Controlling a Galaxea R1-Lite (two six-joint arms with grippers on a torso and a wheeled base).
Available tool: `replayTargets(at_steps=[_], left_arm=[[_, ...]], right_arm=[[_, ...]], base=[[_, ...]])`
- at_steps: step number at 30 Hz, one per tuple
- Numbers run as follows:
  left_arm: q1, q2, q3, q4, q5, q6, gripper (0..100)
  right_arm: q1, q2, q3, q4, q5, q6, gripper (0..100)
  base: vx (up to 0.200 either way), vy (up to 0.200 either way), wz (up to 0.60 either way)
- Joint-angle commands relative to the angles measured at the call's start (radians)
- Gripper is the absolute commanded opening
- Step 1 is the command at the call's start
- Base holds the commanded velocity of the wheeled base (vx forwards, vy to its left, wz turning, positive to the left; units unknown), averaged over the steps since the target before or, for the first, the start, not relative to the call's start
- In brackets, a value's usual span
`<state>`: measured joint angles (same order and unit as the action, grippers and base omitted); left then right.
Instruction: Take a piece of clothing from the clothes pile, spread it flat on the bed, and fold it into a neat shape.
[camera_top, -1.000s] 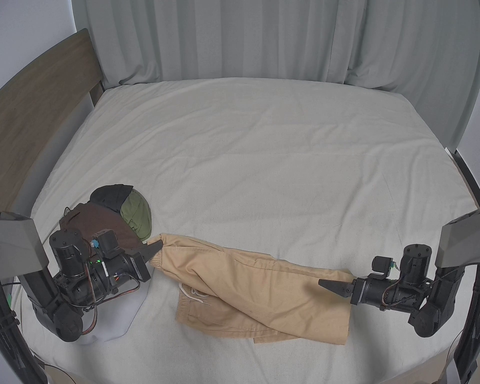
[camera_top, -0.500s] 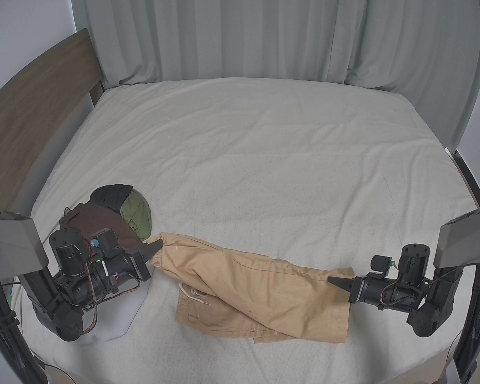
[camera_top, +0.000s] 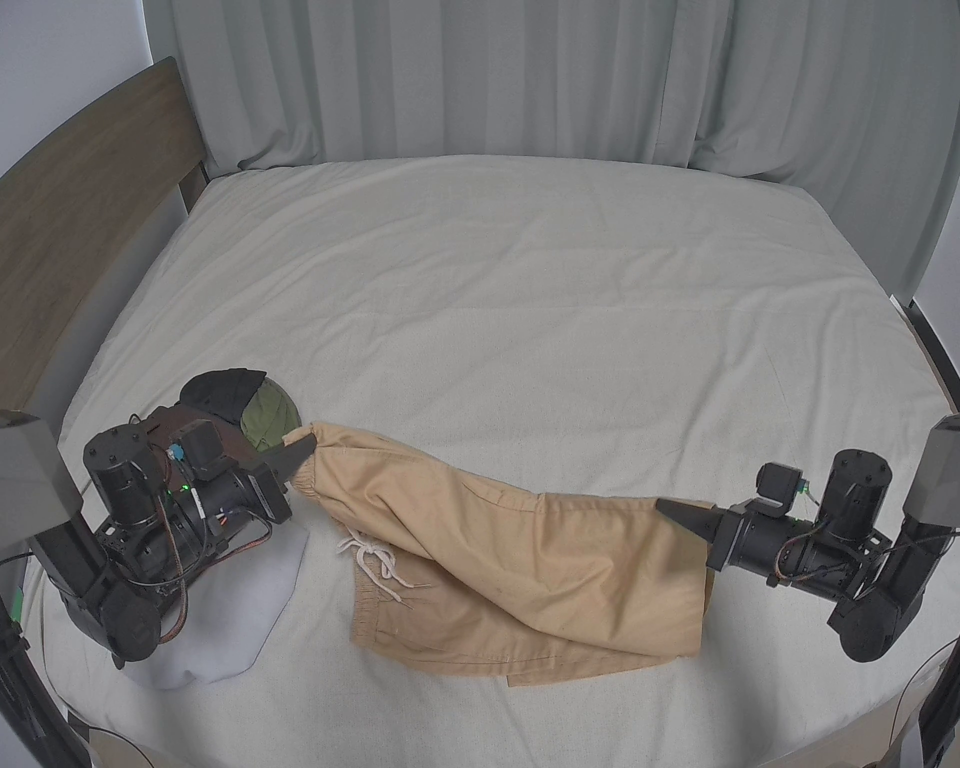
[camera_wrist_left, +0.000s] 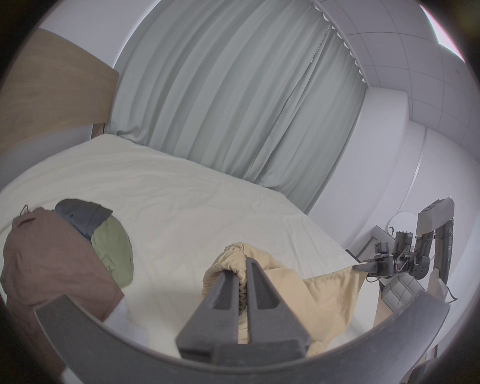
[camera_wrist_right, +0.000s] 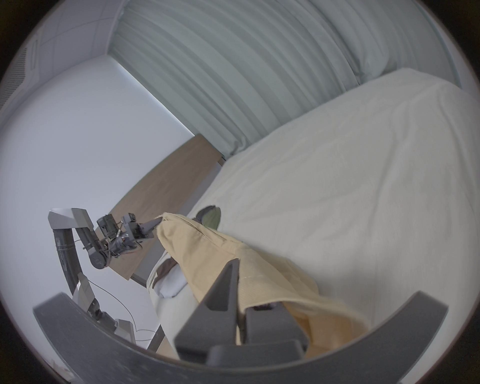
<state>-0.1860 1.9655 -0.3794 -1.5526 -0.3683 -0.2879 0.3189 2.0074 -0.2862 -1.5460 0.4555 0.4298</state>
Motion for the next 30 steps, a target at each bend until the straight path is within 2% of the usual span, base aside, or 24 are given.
replayTargets(at_steps=[1,7,18,30], left_arm=[[0.019,-0.036,-0.021,-0.003,-0.008,-0.001,0],[0.054,-0.076,-0.015,-0.001,-0.064,-0.001,0],[0.057,-0.073,-0.018,-0.003,-0.080,-0.002,0],[0.060,-0.065,-0.049,-0.001,-0.081,-0.005,0]], right_arm=[[0.009,-0.084,-0.022,0.000,0.000,0.000,0],[0.008,-0.081,-0.097,0.001,0.002,0.003,0],[-0.009,-0.070,-0.151,0.000,0.003,0.003,0],[-0.061,-0.076,-0.192,0.000,0.002,0.001,0]], base=[[0.000,0.000,0.00],[0.000,0.000,0.00],[0.000,0.000,0.00],[0.000,0.000,0.00]])
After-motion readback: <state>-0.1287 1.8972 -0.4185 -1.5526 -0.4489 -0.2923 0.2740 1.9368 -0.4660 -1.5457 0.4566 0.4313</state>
